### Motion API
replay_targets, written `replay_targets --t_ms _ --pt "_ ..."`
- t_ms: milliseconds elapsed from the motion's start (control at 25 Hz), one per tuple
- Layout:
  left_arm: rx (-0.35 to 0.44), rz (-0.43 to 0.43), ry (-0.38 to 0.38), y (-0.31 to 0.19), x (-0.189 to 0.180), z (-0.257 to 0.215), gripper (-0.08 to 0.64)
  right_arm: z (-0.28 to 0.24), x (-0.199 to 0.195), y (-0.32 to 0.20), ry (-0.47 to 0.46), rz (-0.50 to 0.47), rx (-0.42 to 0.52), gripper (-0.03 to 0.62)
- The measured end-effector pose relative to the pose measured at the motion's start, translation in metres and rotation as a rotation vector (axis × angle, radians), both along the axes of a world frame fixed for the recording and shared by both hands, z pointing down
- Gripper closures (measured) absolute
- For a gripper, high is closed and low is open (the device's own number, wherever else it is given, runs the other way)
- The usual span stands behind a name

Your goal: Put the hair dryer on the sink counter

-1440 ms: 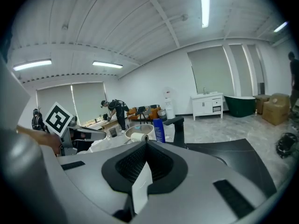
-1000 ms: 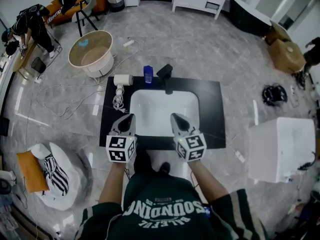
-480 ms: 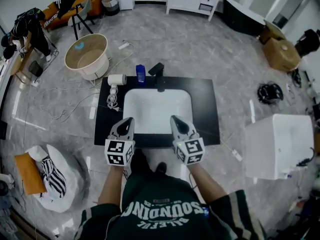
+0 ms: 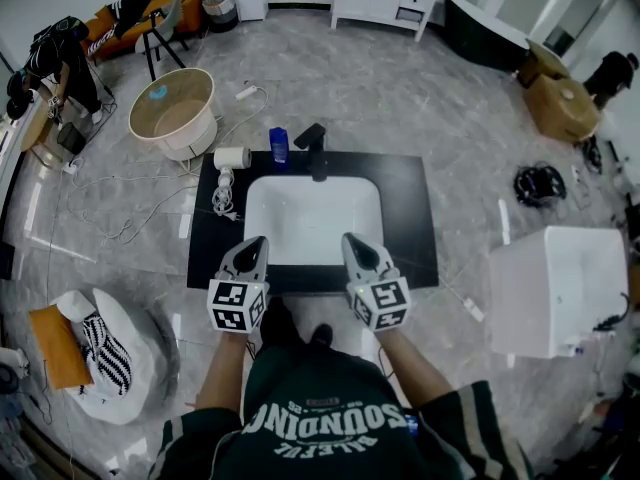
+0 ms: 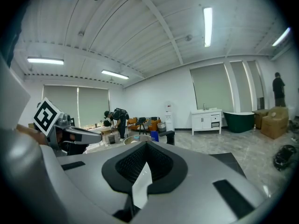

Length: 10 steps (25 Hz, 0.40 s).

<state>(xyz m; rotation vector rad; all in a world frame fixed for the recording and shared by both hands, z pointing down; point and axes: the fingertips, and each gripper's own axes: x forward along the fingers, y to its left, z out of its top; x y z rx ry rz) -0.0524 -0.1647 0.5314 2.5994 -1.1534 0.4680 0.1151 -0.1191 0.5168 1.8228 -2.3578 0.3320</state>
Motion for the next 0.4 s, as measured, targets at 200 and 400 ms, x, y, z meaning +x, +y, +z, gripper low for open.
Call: replay_targets --t_ms 200,400 --pt "-0.008 0.001 -0.003 0.0008 -0.0015 0.0029 0.558 0.0031 0.0001 0.0020 0.000 0.000 -0.011 0.592" --pt "-0.018 0.002 -0.008 -0.0040 -0.0024 0.0089 0.558 0.0087 -0.0010 -0.0044 -0.009 0.003 -0.005 0.592"
